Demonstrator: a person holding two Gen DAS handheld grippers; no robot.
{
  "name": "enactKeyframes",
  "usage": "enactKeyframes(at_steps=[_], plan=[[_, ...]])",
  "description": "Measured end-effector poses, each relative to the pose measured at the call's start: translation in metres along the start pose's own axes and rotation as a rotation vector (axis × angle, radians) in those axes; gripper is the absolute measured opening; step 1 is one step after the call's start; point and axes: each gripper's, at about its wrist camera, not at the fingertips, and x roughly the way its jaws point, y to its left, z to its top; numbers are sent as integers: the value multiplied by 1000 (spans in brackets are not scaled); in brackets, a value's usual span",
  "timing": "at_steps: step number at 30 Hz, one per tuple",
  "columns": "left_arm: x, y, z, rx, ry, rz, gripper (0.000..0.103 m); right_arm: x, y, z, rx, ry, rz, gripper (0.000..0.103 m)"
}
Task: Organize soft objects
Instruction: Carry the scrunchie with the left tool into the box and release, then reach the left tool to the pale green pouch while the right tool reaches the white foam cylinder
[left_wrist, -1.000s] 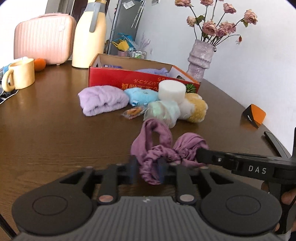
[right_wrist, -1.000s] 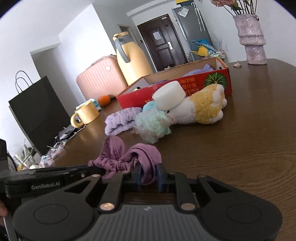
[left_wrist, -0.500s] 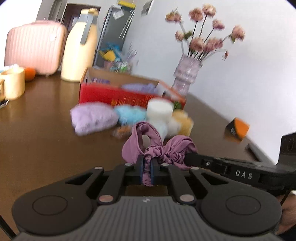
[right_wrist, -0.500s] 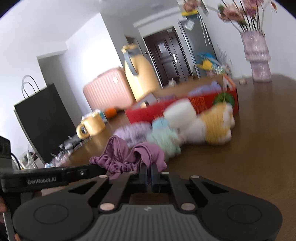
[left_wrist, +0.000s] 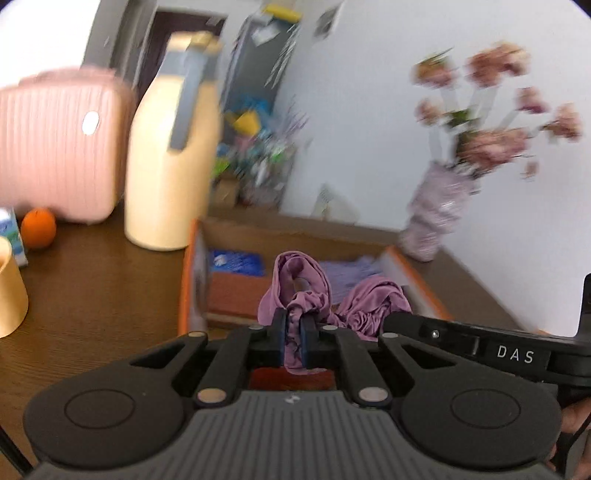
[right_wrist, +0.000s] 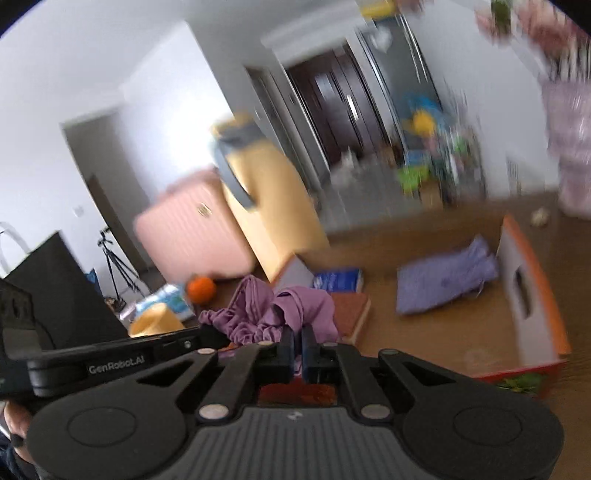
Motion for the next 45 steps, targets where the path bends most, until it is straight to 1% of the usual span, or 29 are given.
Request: enactKeyframes(at_steps=[1,3,4,6,8,9,10,11,12,14,16,18,20,21,22,24,27,29,32,34,37,38,42,45], plan=[[14,7,5,-19,26,15,9,14,-3,3,15,24,-6,4],[42,18,11,-35,72,75,9,45,-11,7,46,83,-36,6],[55,22,12,-19,96,95,9,57,-13,5,46,116,-50,9],[75,24,11,41,145,121,10,74,-16,3,56,147,-64,13],[85,26,6,61,175,145,17,80,-17,2,64,167,-70,15],[85,27,5,69,179,146,28,79,-14,2,62,165,-70,16],[84,27,5,74,171,155,45,76,-15,2,55,163,-70,22],[83,29,6,81,158,160,49,73,-12,4,40,164,-72,28],[77,27,7,94,138,156,52,66,-9,3,26,156,-74,30],[64,24,10,118,100,155,53,49,-4,7,-6,120,-85,36],[50,19,15,138,70,164,63,26,2,13,-42,71,-99,39],[32,17,22,141,31,166,67,1,8,18,-83,16,-120,42],[11,13,26,152,-14,184,73,-29,13,20,-146,-55,-161,49],[-1,9,28,166,-44,201,78,-47,16,18,-178,-103,-190,52],[-13,5,29,178,-77,217,83,-62,18,17,-204,-144,-213,58],[-35,-3,28,191,-145,245,91,-87,19,12,-234,-212,-255,63],[-64,-18,20,206,-228,289,94,-122,22,0,-265,-286,-283,68],[-80,-27,13,226,-273,301,96,-139,25,-8,-285,-323,-292,74],[-102,-43,-1,249,-334,309,97,-162,30,-24,-310,-374,-305,78],[-115,-49,-12,244,-354,308,97,-174,35,-39,-318,-402,-305,80],[-133,-55,-39,204,-374,313,97,-193,41,-72,-331,-417,-294,81],[-138,-58,-49,203,-371,319,98,-200,44,-86,-336,-423,-284,84],[-173,-71,-96,213,-381,309,101,-223,51,-136,-349,-430,-251,85],[-194,-77,-130,209,-377,278,101,-233,53,-175,-336,-416,-236,86]])
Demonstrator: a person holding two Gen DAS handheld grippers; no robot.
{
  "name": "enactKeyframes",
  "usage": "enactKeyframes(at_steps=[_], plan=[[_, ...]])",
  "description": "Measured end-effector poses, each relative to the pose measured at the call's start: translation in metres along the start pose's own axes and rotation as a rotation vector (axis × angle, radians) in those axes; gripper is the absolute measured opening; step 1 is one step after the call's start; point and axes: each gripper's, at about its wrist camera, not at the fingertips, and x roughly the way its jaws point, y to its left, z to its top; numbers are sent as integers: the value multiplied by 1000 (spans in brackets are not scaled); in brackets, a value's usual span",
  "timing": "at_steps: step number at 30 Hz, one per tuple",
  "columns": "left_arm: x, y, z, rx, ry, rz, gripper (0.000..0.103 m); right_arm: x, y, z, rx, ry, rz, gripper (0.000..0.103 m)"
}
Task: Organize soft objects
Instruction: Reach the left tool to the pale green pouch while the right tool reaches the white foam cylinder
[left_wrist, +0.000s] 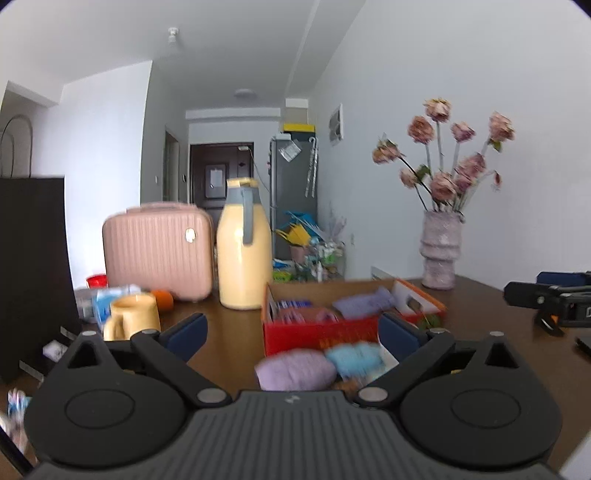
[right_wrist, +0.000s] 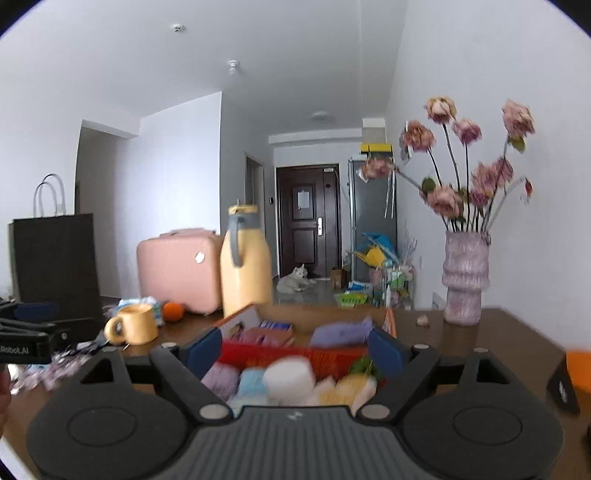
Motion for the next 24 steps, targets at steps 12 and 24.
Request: enactKeyframes(at_steps=[12,24], plan=[[-51,-12,-64,-5,126,-58,101,-48,11,-66,51,107,-15,87],[34,-51,-56,-43,201,-164,101,-12,-20,-44,41,133,-96,87]])
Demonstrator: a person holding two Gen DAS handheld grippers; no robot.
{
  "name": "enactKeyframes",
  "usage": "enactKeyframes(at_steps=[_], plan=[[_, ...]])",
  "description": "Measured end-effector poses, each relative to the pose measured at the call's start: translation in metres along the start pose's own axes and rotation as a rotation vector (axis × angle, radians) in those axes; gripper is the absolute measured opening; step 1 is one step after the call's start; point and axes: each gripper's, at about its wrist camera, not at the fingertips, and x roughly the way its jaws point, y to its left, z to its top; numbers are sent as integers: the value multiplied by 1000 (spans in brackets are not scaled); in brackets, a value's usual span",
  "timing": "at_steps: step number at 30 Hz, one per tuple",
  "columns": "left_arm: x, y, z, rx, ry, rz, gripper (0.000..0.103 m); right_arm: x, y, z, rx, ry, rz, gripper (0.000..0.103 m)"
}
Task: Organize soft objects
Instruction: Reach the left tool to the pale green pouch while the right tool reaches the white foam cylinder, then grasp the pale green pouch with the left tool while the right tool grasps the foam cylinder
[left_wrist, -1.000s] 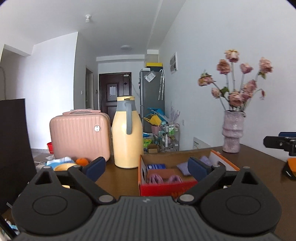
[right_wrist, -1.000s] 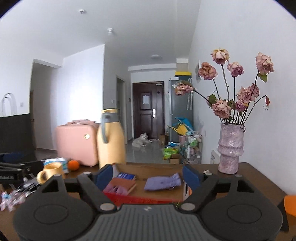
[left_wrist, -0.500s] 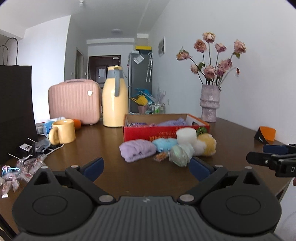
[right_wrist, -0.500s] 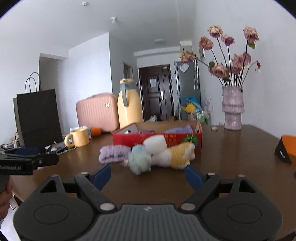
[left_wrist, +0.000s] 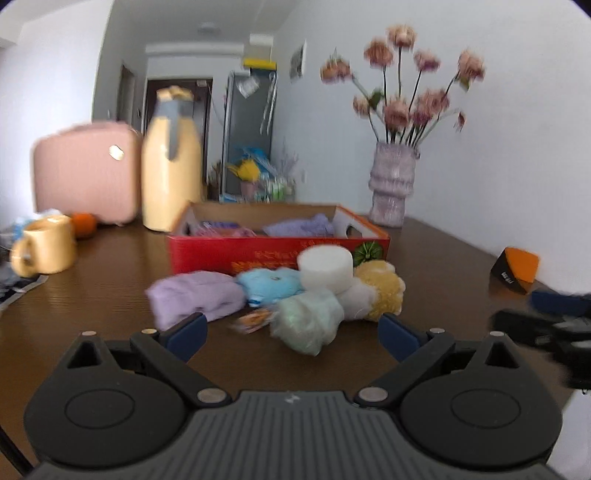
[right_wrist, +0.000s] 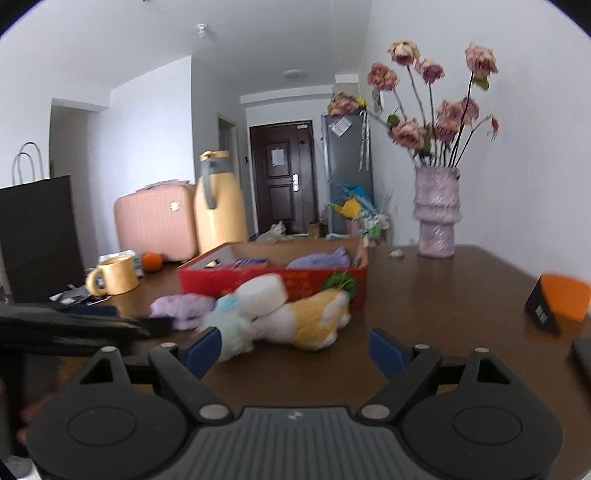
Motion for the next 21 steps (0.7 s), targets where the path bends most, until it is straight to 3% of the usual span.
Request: enactKeyframes(at_steps=[5,6,7,10,13,16,21], plan=[[82,-17,8,-12,93,0,99,15,-21,18,18,-7,-61,87],[95,-16,8,-22,108,-13,91,21,-24,19,27,4,-68,87],[104,-15,8,-32,122,-22,75,27,-26,19,30,14,-71,87],[124,-7,6,-72,166,-53,41,52,-22,22,21,42,-56,87],[122,4,5,-93,187,-113,35,83,-10,29,-4,51,-5,87],[96,28,8,-129,157,-138,35,125,14,36,-54,82,26,86],[51,69,16,-151,65,-27,35,189,55,40,-185,125,26,81]])
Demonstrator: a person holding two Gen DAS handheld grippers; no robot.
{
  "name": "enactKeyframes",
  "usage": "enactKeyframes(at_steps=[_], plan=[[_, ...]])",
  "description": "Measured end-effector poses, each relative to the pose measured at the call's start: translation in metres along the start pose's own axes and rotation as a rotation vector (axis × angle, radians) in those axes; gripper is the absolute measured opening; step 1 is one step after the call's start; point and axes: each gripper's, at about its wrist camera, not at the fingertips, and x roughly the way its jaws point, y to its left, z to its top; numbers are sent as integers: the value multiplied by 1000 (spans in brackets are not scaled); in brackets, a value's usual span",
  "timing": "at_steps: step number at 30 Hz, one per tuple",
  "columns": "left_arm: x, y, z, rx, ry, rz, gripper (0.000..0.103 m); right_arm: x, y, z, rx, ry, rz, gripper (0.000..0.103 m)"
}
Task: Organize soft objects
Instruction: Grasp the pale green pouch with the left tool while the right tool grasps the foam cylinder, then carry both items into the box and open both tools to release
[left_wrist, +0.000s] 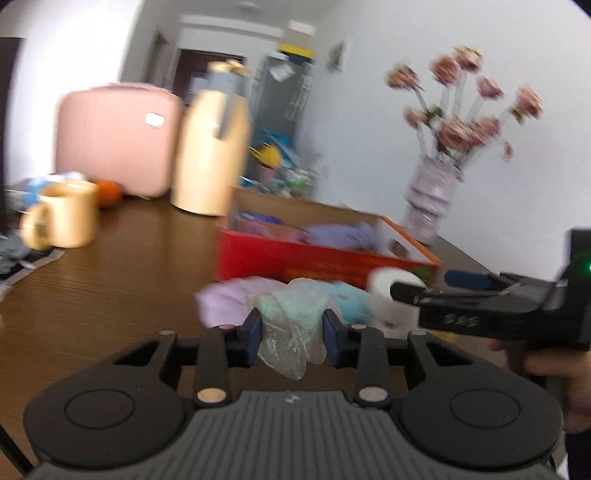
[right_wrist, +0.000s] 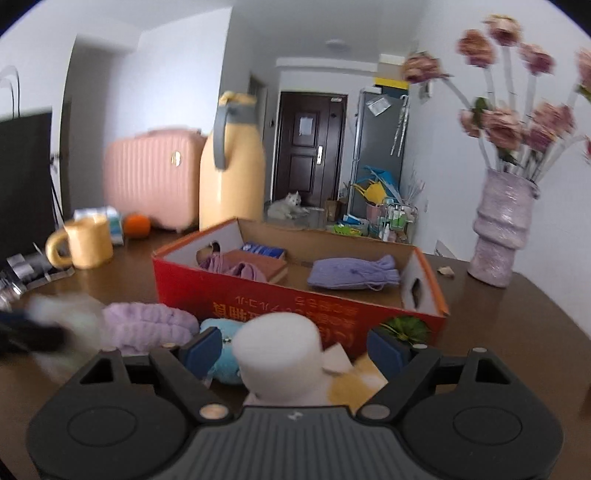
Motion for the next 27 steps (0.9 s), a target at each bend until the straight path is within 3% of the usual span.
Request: enactKeyframes(at_steps=[3,9,19,27], plan=[[-17,19,5,-25,-29,70,35,20,4,3,-11,51,12,55],[-31,25,10,-40,-25,106,35,-15,-3,3,14,-8,39,54],[-52,-37,8,57,-55,-13,35,-144,-39,-34,113,-79,57,55],[-69,-74,-3,125,-59,-50,35,-176,-51,-50,157,-116,39,55]])
